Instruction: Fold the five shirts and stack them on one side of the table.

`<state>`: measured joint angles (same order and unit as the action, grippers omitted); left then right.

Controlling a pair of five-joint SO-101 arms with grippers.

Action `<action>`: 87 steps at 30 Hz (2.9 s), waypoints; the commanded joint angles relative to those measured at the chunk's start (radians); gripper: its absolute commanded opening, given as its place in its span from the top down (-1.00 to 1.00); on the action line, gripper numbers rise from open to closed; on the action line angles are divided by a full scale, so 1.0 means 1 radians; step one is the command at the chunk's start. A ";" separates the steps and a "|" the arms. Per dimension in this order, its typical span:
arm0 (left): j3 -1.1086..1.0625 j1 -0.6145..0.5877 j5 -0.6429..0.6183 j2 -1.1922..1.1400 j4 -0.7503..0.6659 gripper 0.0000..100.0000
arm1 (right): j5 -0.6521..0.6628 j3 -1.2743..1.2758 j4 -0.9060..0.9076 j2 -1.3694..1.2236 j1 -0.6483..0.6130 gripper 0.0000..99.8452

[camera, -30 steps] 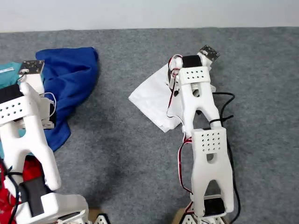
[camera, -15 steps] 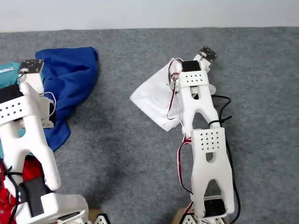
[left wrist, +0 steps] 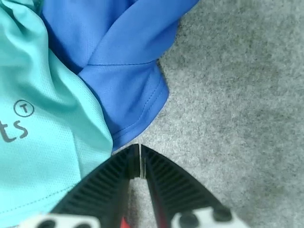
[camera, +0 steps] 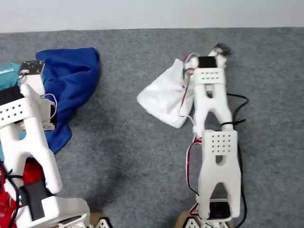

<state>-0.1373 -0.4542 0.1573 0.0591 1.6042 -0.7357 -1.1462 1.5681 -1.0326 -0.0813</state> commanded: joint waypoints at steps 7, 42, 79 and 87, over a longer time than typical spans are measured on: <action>0.008 0.002 0.002 0.046 0.048 0.98 | 0.193 -0.198 0.150 0.111 0.255 0.98; 0.064 0.215 -0.064 0.048 0.126 0.98 | 1.056 -0.218 0.074 -0.033 0.946 0.65; 0.059 0.213 -0.064 0.046 0.126 0.98 | 1.054 0.479 0.219 0.529 0.987 0.98; 0.059 0.213 -0.063 0.046 0.126 0.98 | 1.054 0.485 0.087 0.524 1.041 0.98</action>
<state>-0.1066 -0.2486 0.1005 0.0591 1.7162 0.3092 -0.6628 1.6955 -0.5831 0.9360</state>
